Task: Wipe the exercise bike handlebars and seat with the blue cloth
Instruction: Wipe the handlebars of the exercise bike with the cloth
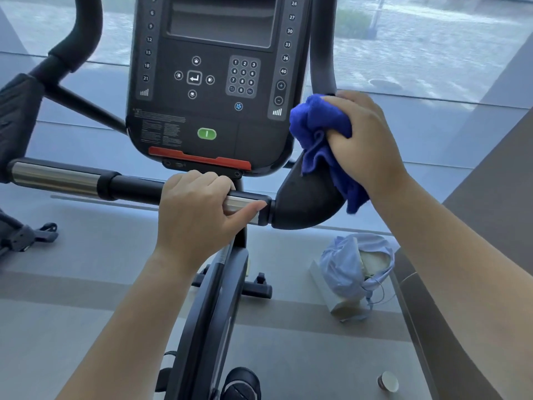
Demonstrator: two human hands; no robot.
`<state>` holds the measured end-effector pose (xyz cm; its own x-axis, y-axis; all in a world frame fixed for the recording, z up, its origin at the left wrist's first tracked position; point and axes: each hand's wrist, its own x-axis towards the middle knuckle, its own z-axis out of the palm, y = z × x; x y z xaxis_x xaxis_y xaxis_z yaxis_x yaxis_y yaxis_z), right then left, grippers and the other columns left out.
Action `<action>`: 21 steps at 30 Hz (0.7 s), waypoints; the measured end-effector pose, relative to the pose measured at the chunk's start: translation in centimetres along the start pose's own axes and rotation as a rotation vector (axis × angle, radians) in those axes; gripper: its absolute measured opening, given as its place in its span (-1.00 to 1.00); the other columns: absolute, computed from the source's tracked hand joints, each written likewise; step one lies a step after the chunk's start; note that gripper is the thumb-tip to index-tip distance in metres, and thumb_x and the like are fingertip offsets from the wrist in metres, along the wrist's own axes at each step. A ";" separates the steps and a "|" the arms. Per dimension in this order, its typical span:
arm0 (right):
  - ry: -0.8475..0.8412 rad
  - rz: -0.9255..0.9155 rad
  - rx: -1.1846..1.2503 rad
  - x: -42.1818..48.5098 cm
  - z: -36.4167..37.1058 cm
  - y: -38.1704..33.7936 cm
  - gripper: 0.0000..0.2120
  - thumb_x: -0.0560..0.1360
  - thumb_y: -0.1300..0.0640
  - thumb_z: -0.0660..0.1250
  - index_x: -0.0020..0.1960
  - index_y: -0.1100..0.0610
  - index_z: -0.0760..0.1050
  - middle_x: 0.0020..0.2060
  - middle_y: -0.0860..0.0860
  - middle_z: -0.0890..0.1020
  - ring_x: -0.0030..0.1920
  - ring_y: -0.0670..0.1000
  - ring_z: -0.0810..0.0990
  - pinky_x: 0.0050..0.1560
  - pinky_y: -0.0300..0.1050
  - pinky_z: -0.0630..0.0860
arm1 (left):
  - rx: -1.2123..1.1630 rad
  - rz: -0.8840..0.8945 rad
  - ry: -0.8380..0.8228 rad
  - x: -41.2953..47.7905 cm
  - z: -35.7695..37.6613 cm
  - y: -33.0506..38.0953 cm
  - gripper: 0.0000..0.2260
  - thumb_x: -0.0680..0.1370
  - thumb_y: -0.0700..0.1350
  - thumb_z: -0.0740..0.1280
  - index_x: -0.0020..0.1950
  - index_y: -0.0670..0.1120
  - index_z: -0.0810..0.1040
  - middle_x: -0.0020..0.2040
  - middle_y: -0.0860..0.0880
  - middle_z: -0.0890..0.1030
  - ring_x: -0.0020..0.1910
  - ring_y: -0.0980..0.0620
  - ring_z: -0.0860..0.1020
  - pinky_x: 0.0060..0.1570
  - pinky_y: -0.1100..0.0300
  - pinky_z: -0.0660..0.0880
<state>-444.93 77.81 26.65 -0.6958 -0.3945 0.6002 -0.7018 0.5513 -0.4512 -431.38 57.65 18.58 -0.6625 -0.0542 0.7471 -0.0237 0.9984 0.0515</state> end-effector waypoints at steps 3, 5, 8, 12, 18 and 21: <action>0.010 0.049 -0.004 0.8 0.2 0.0 -0.71 0.29 0.19 0.08 -0.20 -0.12 0.48 -0.07 -0.04 0.51 0.08 0.08 0.47 0.07 -0.04 0.47 | 0.003 -0.005 0.000 0.0 -0.1 0.1 -0.38 0.54 0.37 0.00 -0.33 -0.11 0.49 -0.43 -0.02 0.48 -0.37 -0.07 0.43 -0.24 0.06 0.29; -0.025 0.035 -0.004 0.7 0.0 0.1 -0.74 0.28 0.17 0.10 -0.26 -0.17 0.42 -0.11 -0.05 0.53 0.04 0.07 0.51 0.03 0.01 0.49 | -0.003 -0.010 0.000 0.0 -0.1 0.1 -0.38 0.54 0.37 -0.01 -0.33 -0.11 0.48 -0.44 -0.02 0.46 -0.37 -0.06 0.41 -0.24 0.08 0.27; 0.004 0.051 -0.013 -0.5 -0.3 -0.2 -0.76 0.35 0.16 0.20 -0.12 -0.10 0.56 0.00 -0.09 0.55 0.10 0.02 0.47 0.10 -0.14 0.43 | -0.004 -0.024 0.007 0.1 -0.1 0.4 -0.38 0.55 0.37 -0.01 -0.35 -0.11 0.46 -0.46 -0.02 0.42 -0.39 -0.06 0.39 -0.27 0.09 0.25; 0.087 0.026 -0.076 -3.5 0.3 -1.6 -0.72 0.38 0.20 0.27 0.03 0.01 0.61 0.11 -0.10 0.53 0.13 0.03 0.43 0.00 -0.28 0.30 | 0.012 -0.040 0.012 0.1 0.0 0.5 -0.37 0.56 0.35 -0.04 -0.37 -0.11 0.45 -0.46 -0.02 0.41 -0.40 -0.08 0.38 -0.27 0.09 0.22; 0.163 -0.025 -0.136 -9.1 1.1 -4.0 -0.70 0.39 0.10 0.30 0.11 0.03 0.60 0.12 -0.05 0.55 0.12 0.04 0.44 0.13 -0.04 0.44 | 0.007 0.017 0.019 0.0 -0.1 0.2 -0.40 0.58 0.32 -0.01 -0.34 -0.11 0.46 -0.45 -0.02 0.42 -0.41 -0.05 0.35 -0.30 0.10 0.22; 0.181 -0.034 -0.183 -12.2 2.2 -4.9 -0.66 0.39 0.08 0.35 0.16 0.05 0.59 0.18 0.01 0.53 0.16 0.08 0.44 0.18 0.06 0.41 | -0.006 0.045 0.035 0.0 0.0 -0.1 -0.45 0.59 0.28 0.03 -0.33 -0.12 0.46 -0.45 -0.02 0.40 -0.41 -0.05 0.33 -0.30 0.11 0.20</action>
<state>-433.40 78.33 20.10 -0.6223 -0.2857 0.7288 -0.6733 0.6702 -0.3123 -431.34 57.58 18.58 -0.6360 -0.0099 0.7716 0.0105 0.9997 0.0215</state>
